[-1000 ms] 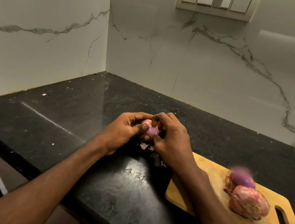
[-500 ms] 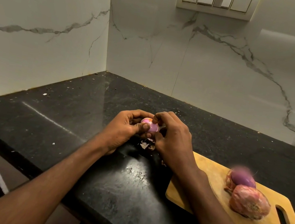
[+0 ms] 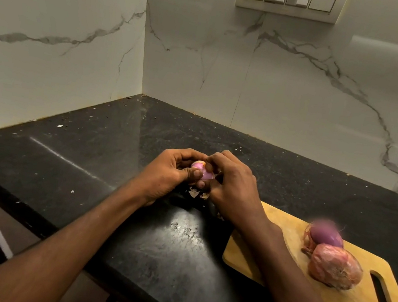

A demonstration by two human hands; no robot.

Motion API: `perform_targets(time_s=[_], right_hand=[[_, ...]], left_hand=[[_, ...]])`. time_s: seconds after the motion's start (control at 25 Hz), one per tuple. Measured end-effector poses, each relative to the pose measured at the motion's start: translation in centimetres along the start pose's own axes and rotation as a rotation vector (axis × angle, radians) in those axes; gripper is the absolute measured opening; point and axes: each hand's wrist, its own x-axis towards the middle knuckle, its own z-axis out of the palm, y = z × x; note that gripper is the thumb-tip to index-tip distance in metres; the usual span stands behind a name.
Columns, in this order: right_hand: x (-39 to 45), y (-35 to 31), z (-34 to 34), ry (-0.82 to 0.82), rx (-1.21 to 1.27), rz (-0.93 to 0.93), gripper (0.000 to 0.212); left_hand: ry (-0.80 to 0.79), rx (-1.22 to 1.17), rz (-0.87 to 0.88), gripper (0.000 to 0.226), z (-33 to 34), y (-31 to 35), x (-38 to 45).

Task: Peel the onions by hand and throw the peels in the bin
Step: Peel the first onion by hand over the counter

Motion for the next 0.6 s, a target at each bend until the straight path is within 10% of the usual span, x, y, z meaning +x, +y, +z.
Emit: perform_targets(time_s=[0.6], right_hand=[[-0.14,-0.08,0.24,0.099,0.001,0.018,0.027]], left_hand=[[0.067,-0.036,-0.008,0.037,0.33,0.26,-0.13]])
